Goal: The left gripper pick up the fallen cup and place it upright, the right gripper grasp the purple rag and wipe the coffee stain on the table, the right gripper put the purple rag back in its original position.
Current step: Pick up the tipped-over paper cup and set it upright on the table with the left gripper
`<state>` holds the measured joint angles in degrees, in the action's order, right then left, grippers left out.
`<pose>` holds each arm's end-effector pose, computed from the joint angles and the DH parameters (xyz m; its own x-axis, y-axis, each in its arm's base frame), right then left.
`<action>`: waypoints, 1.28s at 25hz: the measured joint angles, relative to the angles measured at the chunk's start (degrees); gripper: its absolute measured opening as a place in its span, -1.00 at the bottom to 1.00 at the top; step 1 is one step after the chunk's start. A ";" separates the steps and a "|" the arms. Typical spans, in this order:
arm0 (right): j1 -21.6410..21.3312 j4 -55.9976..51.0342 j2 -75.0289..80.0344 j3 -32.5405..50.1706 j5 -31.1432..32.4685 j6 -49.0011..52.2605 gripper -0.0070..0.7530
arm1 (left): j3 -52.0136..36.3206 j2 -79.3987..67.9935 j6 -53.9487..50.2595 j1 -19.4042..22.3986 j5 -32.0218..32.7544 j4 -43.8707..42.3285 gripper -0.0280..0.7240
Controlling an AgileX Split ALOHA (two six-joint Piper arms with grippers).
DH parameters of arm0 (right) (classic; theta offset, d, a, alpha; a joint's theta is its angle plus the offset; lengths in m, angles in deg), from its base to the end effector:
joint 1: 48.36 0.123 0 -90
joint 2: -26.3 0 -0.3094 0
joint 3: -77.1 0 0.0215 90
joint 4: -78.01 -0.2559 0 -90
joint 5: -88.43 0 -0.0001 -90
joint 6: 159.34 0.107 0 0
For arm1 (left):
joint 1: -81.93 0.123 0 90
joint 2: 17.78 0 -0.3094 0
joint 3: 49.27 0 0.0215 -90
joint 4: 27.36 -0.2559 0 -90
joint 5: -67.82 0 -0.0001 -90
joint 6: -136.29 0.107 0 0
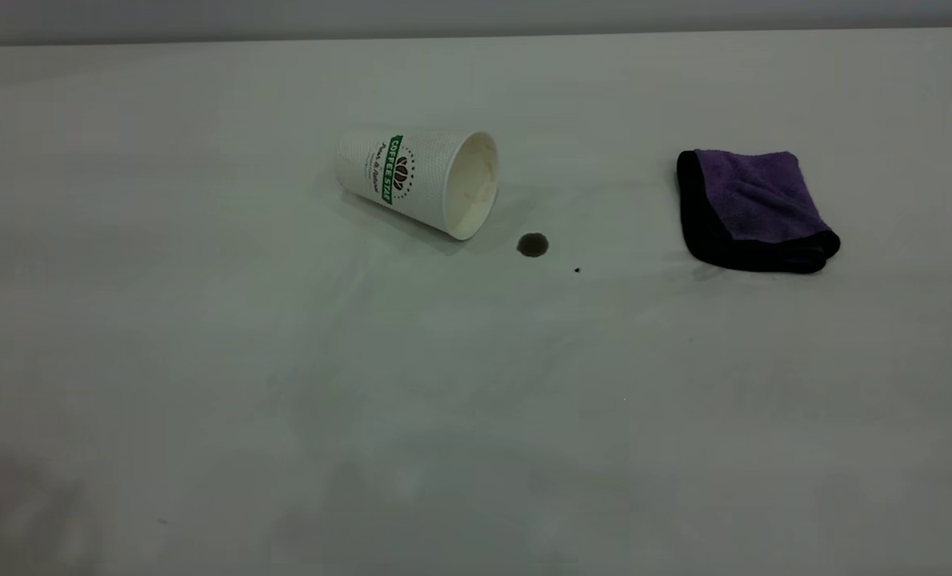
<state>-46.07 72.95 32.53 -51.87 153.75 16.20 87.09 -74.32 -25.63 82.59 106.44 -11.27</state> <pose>-0.0144 0.0080 0.2557 -0.5320 -0.0620 -0.8445 -0.1292 0.9916 0.0085 0.1562 -0.0167 0.2791 -0.7263 0.0840 -0.6822 0.1740 0.9827 -0.0642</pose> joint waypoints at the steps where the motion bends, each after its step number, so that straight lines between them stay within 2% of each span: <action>1: 0.00 0.00 0.00 0.00 0.00 0.00 -0.07 | 1.83 -3.71 1.90 0.00 -0.93 1.18 0.64; 4: 0.00 0.00 0.00 0.00 0.00 0.00 -0.07 | 6.45 -13.78 5.34 -0.51 -2.94 3.13 0.64; 7: 0.00 0.00 0.00 0.00 0.00 0.00 -0.07 | 11.52 -22.65 5.99 -3.56 -3.76 3.40 0.64; 15: 0.00 0.00 0.00 0.00 0.00 0.00 -0.07 | 25.64 -44.72 2.16 -17.06 -5.30 0.95 0.64; 24: 0.00 0.00 0.00 0.00 0.00 0.00 -0.07 | 43.57 -65.76 -24.15 -30.71 -3.58 -23.56 0.64; 32: 0.00 0.00 0.00 0.00 0.00 0.00 -0.07 | 56.47 -80.39 -45.74 -39.06 -7.81 -44.76 0.64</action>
<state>-46.07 72.95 32.53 -51.87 153.75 16.20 143.57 -154.72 -71.37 43.53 98.63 -56.03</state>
